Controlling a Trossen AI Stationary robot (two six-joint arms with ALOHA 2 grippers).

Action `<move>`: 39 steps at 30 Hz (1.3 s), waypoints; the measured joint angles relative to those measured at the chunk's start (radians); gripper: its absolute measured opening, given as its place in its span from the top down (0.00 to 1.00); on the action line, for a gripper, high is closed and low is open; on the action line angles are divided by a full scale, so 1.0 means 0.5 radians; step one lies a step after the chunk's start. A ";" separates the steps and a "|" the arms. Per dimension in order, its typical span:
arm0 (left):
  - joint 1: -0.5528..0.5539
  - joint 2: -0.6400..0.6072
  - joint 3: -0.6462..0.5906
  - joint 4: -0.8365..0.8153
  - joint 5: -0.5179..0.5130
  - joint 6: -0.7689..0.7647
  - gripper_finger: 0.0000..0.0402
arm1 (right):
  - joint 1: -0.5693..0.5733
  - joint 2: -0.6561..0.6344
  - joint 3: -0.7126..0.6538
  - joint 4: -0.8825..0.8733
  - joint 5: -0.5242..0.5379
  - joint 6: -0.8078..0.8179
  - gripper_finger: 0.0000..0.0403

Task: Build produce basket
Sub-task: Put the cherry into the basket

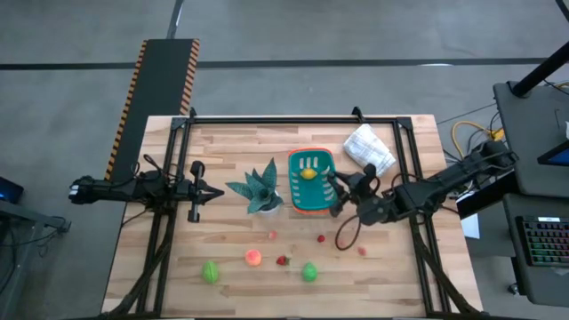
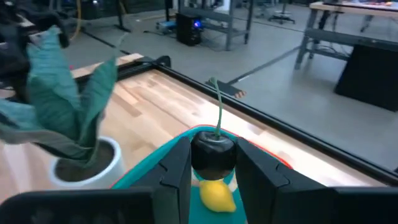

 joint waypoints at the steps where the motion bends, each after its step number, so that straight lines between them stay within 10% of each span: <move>1: 0.000 -0.001 0.000 0.000 0.001 0.000 1.00 | -0.020 0.015 0.000 0.006 0.003 0.008 0.78; 13: 0.000 0.000 0.000 -0.001 0.000 0.000 1.00 | -0.181 0.306 0.000 0.021 -0.083 0.182 0.78; 39: 0.000 -0.001 0.000 0.000 0.000 0.000 1.00 | -0.956 0.359 0.123 -0.061 -1.361 -0.163 0.78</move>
